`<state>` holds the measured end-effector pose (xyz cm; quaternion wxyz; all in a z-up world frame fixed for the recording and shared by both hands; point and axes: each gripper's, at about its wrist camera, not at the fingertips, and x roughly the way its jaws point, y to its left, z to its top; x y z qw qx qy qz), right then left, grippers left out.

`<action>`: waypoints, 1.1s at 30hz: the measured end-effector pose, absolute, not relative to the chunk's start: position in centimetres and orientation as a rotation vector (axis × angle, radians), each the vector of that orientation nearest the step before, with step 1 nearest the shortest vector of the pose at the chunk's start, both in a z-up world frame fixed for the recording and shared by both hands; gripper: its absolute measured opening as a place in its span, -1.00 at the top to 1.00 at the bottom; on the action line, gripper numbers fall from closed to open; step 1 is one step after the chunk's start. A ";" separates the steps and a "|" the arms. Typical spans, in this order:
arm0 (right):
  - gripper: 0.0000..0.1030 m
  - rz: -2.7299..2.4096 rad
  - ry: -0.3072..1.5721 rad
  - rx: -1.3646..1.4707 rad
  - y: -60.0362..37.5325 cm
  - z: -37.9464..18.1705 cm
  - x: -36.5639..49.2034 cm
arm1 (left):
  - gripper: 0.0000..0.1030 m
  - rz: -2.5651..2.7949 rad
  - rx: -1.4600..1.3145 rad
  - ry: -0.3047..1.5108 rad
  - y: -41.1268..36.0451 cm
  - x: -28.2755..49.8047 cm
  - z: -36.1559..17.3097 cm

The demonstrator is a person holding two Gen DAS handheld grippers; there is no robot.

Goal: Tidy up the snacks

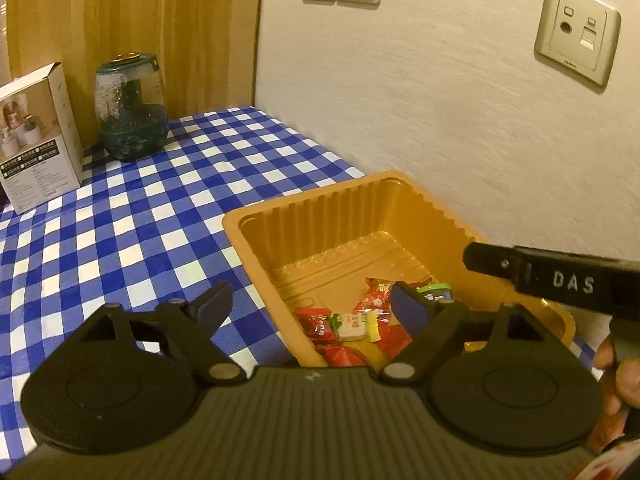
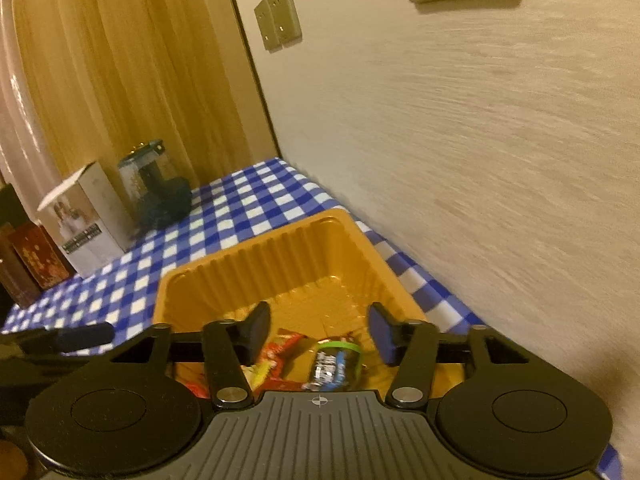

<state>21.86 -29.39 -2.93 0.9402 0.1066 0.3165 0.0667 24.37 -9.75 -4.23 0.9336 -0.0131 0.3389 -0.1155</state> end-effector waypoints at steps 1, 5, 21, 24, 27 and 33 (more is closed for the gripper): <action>-0.26 0.132 0.641 0.211 -29.4 -2.9 21.6 | -0.71 -0.233 -0.029 0.691 -9.7 24.2 -4.2; -0.37 0.116 0.633 0.189 -29.7 -2.9 20.8 | -0.87 -0.215 -0.022 0.682 -9.7 23.1 -4.1; -0.52 0.108 0.643 0.157 -30.0 -2.0 15.4 | -1.00 -0.143 -0.101 0.666 -8.8 16.2 -3.1; -0.52 0.109 0.660 0.174 -30.1 -2.0 14.0 | -1.00 -0.119 -0.113 0.662 -8.8 14.6 -3.1; -0.52 0.112 0.669 0.193 -30.2 -1.7 12.5 | -1.00 -0.107 -0.130 0.668 -8.8 13.1 -3.0; -0.52 0.125 0.686 0.216 -30.4 -0.9 9.7 | -1.00 -0.083 -0.148 0.682 -8.4 9.5 -2.3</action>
